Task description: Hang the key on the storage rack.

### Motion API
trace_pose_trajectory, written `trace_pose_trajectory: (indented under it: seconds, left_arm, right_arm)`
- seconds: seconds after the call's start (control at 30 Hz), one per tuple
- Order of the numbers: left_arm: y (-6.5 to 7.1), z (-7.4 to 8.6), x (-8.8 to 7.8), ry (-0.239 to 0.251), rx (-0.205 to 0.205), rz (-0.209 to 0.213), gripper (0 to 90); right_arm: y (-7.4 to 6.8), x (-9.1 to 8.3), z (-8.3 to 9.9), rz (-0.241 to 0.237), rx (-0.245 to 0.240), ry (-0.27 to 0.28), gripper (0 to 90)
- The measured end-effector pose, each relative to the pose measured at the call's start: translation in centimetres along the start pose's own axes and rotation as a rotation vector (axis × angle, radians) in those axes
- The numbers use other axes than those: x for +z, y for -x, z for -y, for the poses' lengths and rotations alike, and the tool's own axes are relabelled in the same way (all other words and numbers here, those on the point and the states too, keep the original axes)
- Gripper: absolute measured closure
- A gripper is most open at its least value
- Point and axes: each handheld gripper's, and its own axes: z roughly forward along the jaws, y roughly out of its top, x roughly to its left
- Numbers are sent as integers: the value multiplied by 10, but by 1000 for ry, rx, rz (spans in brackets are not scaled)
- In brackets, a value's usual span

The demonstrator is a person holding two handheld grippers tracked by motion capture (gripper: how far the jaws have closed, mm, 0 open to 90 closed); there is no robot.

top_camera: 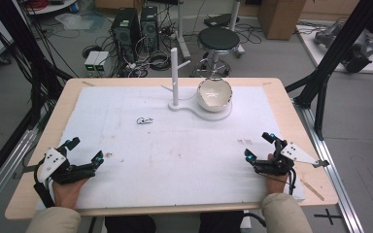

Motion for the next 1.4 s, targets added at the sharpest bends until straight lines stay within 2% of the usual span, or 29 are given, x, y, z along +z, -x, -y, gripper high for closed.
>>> trace_pose_trajectory:
  seconds: [0.5, 0.6, 0.67, 0.73, 0.83, 0.93, 0.97, 1.0, 1.07, 1.1, 1.17, 1.27, 1.3, 1.33, 1.4]
  left_arm:
    - [-1, 0, 0, -3, -10, 7, 18]
    - [-3, -1, 2, -17, -26, 12, 18]
    - [-6, -4, 3, -46, -21, 9, 18]
    - [-9, -10, 4, -47, -24, 18, 18]
    - [-15, -27, 9, -61, -11, 40, 18]
    - [-22, -46, 20, -79, 19, 68, 18]
    - [-25, -59, 29, -82, 28, 88, 18]
    - [-25, -59, 29, -82, 28, 88, 18]
    - [-31, -76, 47, -114, 29, 136, 18]
    - [-31, -76, 47, -114, 29, 136, 18]
    - [-35, -87, 62, -152, 39, 168, 18]
    - [-36, -100, 80, -197, 77, 200, 18]
    - [-37, -108, 93, -224, 103, 231, 18]
    - [-37, -108, 93, -224, 103, 231, 18]
    - [-37, -114, 107, -249, 108, 267, 18]
  right_arm:
    - [0, 0, 0, -2, -9, 1, 5]
    - [0, 0, 0, 0, -3, 2, 5]
    - [0, 0, 0, -1, -3, -2, 5]
    - [0, 0, 0, -1, -4, 0, 5]
    - [0, 0, 0, -1, -4, 1, 5]
    - [0, 0, 0, -2, -8, 2, 5]
    - [0, 0, 0, -2, -11, 0, 5]
    - [0, 0, 0, -2, -11, 2, 5]
    - [0, 0, 0, -2, -10, 1, 5]
    - [0, 0, 0, -2, -10, 1, 5]
    - [0, 0, 0, 0, -12, 2, 5]
    - [0, 0, 0, -1, -6, -2, 5]
    - [-1, 0, 0, -3, 6, -12, 5]
    - [0, 1, 0, -2, -4, -3, 5]
    - [0, 0, 0, -1, -3, -7, 5]
